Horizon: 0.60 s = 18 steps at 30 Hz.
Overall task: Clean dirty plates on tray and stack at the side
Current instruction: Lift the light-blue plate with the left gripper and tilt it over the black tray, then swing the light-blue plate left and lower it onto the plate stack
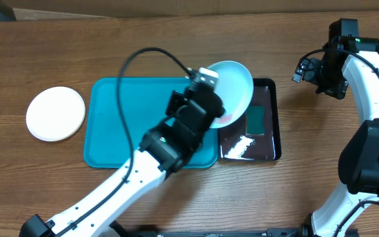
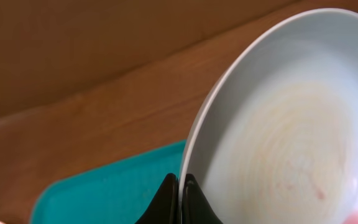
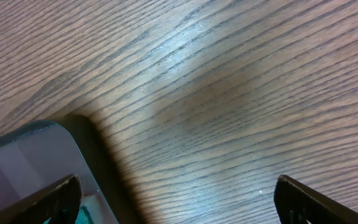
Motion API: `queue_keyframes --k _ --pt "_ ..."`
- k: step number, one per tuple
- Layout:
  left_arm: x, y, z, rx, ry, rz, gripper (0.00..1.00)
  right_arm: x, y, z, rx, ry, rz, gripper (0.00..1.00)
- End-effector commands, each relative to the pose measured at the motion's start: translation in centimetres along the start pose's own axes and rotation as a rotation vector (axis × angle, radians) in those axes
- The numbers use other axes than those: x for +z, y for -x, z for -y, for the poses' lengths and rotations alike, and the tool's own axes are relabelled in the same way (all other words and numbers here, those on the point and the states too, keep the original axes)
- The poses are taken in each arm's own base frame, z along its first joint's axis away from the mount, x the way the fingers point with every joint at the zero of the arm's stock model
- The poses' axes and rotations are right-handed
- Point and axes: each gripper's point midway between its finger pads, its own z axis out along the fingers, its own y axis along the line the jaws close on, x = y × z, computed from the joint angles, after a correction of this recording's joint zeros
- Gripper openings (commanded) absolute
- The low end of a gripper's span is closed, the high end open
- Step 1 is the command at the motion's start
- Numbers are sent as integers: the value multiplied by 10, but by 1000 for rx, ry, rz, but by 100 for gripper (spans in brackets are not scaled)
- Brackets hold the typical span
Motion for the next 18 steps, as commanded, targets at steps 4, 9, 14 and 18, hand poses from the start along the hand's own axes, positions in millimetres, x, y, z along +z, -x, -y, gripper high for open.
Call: queue_keyframes --k 4,9,14,18 --pt "-14 21 11 242 177 84 4 -5 5 -1 0 6 20 100" --pt "-26 35 36 404 245 151 4 -5 5 -1 0 6 20 100" --pt "-49 62 46 467 303 241 4 -5 5 -1 0 6 20 100" --pt "-67 84 47 497 347 306 4 -5 5 -1 0 6 20 100"
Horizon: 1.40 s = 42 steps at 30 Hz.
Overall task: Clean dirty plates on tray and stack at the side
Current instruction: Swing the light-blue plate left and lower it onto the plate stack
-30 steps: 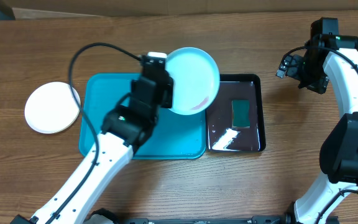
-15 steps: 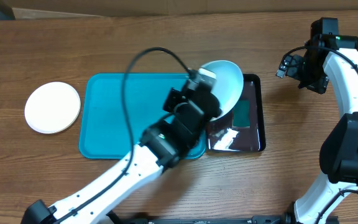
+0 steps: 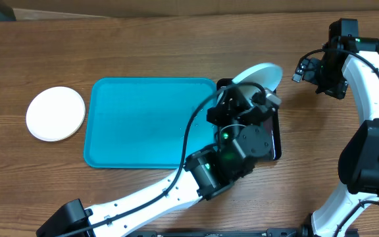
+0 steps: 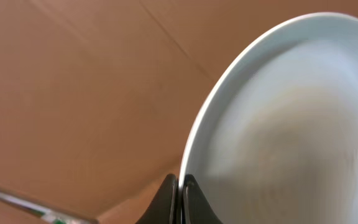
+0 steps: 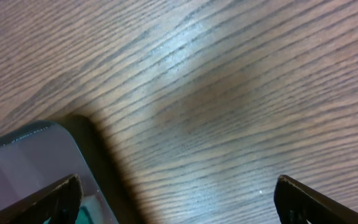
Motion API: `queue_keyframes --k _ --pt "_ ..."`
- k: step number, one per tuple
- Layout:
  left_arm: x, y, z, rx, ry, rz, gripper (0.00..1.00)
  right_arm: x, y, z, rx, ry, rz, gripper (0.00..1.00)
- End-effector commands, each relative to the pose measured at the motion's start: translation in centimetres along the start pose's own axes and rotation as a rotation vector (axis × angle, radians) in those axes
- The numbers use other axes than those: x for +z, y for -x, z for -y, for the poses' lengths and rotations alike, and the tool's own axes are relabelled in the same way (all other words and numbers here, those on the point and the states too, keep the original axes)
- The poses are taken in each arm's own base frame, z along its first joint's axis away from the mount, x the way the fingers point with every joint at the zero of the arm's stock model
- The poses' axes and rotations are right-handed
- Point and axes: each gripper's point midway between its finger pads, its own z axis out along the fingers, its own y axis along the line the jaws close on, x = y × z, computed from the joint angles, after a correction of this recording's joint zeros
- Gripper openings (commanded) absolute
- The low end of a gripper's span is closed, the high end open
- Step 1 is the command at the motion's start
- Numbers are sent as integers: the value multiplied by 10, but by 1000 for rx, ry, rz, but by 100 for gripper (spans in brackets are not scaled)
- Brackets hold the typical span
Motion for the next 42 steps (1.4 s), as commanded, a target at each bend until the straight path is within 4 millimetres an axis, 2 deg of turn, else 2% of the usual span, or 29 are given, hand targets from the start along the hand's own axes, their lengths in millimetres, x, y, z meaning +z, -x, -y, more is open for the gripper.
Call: queue_keyframes --k 1,3,5,14,18,22,24,26,29,34,37,39,42 --pt "-8 15 -20 159 85 3 4 -5 5 -1 1 6 19 100" --pt "-15 29 -25 182 102 42 4 -5 5 -1 0 6 19 100" --pt "-18 33 -25 185 102 54 4 -5 5 -1 0 6 19 100" --pt "-20 34 -23 200 97 59 4 -5 5 -1 1 6 19 100" --pt "-19 29 -18 120 79 46 4 -5 5 -1 0 6 19 100" --pt "-12 -1 0 8 19 -29 4 -5 5 -1 1 6 19 100" --pt "-8 -25 18 -96 -61 -91 4 -5 5 -1 0 6 19 100" --pt "-5 -54 45 -198 -211 -185 4 -5 5 -1 0 6 19 100" --pt "3 -86 62 -349 -346 -325 4 -5 5 -1 1 6 19 100" --pt "37 -111 53 -569 -445 -437 4 -5 5 -1 0 6 19 100" --pt "57 -128 44 -769 -595 -514 4 -5 5 -1 1 6 19 100" --pt "67 -140 29 -913 -680 -565 4 -5 5 -1 1 6 19 100" --pt "79 -167 -9 -1141 -777 -632 4 -5 5 -1 0 6 19 100"
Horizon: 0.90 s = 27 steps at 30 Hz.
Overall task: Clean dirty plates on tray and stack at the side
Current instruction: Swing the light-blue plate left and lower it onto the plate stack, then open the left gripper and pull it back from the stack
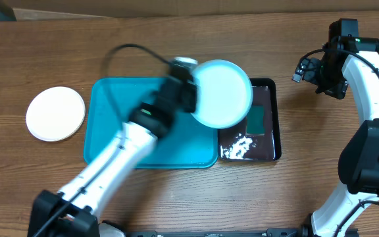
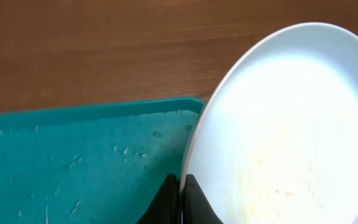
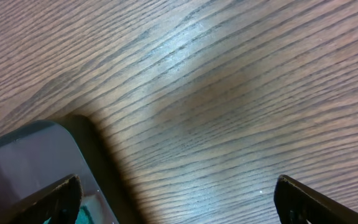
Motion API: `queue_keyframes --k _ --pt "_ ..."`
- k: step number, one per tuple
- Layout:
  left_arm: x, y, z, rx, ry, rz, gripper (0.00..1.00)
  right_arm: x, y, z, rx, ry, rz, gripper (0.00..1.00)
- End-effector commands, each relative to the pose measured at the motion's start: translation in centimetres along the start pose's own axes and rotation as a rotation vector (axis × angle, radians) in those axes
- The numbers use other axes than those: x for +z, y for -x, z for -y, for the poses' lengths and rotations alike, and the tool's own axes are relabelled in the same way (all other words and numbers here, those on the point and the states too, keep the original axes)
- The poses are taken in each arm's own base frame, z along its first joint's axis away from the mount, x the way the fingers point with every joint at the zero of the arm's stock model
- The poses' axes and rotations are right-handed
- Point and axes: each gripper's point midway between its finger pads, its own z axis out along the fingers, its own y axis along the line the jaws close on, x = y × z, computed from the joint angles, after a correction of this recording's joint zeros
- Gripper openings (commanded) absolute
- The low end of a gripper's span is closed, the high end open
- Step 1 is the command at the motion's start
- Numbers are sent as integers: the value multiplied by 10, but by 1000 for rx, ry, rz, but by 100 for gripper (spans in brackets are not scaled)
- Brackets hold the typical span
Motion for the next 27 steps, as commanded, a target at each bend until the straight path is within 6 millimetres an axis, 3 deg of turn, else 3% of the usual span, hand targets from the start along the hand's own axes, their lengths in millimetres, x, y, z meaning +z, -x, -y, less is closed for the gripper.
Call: queue_keyframes --k 1,2,6,9,13,20,22,27 --pt "-19 10 -16 -298 -338 -114 4 -5 5 -1 0 6 19 100" --pt "-23 13 -35 -347 -343 -116 4 -5 5 -1 0 6 19 100" --pt "-45 7 -143 -601 -193 -98 4 -5 5 -1 0 6 19 100" --pt "-69 -7 -220 -750 -48 -53 4 -5 5 -1 0 6 19 100" --pt "-111 -39 -303 -945 154 3 4 -5 5 -1 0 6 19 100" --pt "-158 -90 -389 -1055 635 36 4 -5 5 -1 0 6 19 100" --pt "-163 -95 -401 -1075 717 60 4 -5 5 -1 0 6 19 100" --pt "-155 -94 -411 -1066 721 78 4 -5 5 -1 0 6 19 100"
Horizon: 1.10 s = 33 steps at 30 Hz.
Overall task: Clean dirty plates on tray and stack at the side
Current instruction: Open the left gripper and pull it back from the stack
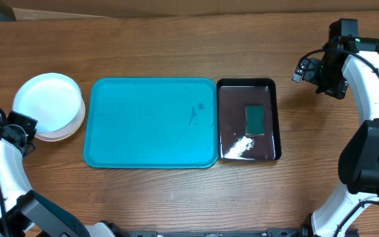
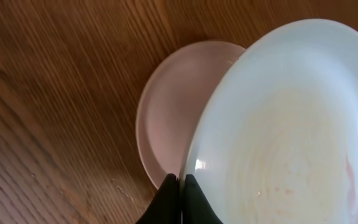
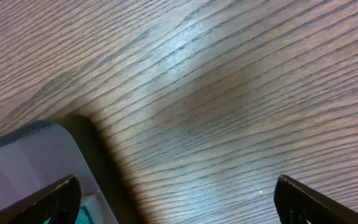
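Observation:
My left gripper [image 2: 181, 194] is shut on the rim of a white plate [image 2: 284, 130], holding it just above a second white plate [image 2: 173, 112] that lies on the wood. Overhead, the held plate [image 1: 45, 102] overlaps the lower plate [image 1: 68, 128] at the table's left, beside the bare teal tray [image 1: 150, 122]. The held plate shows faint yellowish and pink smears. Far off at the upper right, my right gripper [image 3: 179, 199] stands open over bare wood, nothing between its fingers.
A black bin [image 1: 268, 89] right of the teal tray holds a green sponge [image 1: 255, 118] and white crumbs [image 1: 239, 146]. Its corner [image 3: 36, 162] shows in the right wrist view. A few specks lie on the tray.
My left gripper carried the white plate from the tray's right end over to the far left, where it now hangs just over the plate on the wood. The right arm is unchanged.
My left gripper held the plate tilted over the black bin at the first two moments, and white crumbs showed in the bin. Then the plate was level over the tray's right end. Now it is above the other plate at the left. The right gripper stayed open and still.

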Motion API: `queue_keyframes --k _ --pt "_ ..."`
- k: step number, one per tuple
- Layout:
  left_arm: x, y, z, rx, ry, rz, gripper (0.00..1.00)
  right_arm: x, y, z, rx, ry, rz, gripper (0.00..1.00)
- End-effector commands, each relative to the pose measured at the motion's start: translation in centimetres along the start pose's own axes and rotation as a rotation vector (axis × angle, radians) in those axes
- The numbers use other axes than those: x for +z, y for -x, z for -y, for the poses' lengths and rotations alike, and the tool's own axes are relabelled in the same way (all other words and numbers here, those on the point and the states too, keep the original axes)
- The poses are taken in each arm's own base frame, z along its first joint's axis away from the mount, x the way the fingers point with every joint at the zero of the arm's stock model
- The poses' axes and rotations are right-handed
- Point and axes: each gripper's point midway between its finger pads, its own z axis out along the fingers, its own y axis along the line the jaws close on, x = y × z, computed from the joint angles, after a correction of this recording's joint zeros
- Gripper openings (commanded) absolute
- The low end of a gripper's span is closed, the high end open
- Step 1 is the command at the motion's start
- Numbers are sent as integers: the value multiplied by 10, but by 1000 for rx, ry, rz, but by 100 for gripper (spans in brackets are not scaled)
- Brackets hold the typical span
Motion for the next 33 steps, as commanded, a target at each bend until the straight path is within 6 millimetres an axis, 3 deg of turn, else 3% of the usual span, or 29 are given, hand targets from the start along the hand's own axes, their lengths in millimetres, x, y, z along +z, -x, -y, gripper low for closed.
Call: queue_keyframes --k 1,11,12,13,15,16,20,24,27,33 --pt "15 0 -16 -22 90 13 4 -5 5 -1 0 6 19 100" --pt "60 -12 -26 -8 110 -57 7 -5 5 -1 0 6 19 100" --pt "61 -10 -23 9 93 -52 16 -5 5 -1 0 6 19 100" --pt "62 -9 -18 24 67 -51 32 -5 5 -1 0 6 19 100" --pt "61 -9 1 56 -36 -66 81 -5 5 -1 0 6 19 100" --pt "60 -12 12 69 -101 -83 98 -5 5 -1 0 6 19 100" --pt "42 -21 59 105 -356 -163 100 -5 5 -1 0 6 19 100" --pt "19 -31 91 174 -502 -192 100 -5 5 -1 0 6 19 100" --pt "6 -50 114 254 -569 -226 100 -5 5 -1 0 6 19 100" --pt "0 -99 148 350 -603 -328 100 -5 5 -1 0 6 19 100"
